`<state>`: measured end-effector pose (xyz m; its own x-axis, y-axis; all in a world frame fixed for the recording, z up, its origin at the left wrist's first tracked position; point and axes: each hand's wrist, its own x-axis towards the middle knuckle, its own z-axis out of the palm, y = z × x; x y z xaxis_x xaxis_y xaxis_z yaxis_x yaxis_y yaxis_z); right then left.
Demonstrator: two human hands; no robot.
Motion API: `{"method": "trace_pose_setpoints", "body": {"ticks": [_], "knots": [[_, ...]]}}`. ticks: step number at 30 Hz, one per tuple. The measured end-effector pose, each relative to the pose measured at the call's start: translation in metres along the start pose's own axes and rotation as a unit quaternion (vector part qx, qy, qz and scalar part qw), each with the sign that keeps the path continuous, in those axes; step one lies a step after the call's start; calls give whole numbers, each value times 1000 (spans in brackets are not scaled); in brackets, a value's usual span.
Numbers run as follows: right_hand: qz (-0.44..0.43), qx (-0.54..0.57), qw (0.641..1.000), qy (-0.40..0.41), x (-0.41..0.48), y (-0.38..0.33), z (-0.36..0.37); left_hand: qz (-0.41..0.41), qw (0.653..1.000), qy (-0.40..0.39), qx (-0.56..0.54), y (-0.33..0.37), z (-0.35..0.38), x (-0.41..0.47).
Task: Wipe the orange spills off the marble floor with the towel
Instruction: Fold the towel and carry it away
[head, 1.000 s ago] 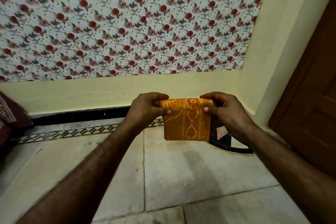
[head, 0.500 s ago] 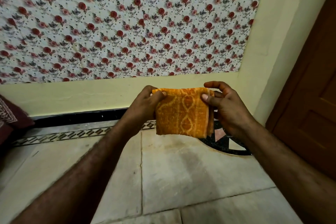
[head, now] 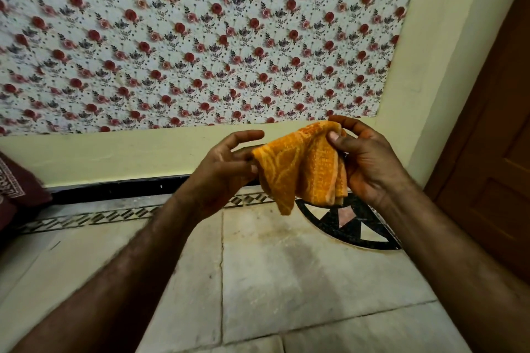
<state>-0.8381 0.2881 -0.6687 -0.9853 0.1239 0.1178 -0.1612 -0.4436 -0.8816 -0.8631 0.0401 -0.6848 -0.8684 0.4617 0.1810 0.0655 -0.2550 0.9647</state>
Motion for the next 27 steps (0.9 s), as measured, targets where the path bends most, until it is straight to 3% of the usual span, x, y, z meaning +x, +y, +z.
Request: {"method": "trace_pose_setpoints", "body": {"ticks": [3, 6, 15, 19, 22, 27], "knots": [[-1, -23, 1000, -5, -1, -1, 3, 6, 996, -4, 85, -2, 3, -1], [0, -32, 999, -15, -2, -4, 3, 20, 991, 48, 127, 1, 9, 0], [5, -54, 998, -24, -5, -6, 2, 2, 982, 183, 48, 10, 20, 10], [2, -47, 999, -24, -6, -8, 3, 42, 986, 141, 77, 15, 16, 5], [-2, -25, 999, -29, -7, -13, 2, 71, 992, 100, 39, 29, 15, 2], [-1, -10, 1000, -11, -5, -13, 4, 54, 995, 81, 13, 30, 13, 2]]}}
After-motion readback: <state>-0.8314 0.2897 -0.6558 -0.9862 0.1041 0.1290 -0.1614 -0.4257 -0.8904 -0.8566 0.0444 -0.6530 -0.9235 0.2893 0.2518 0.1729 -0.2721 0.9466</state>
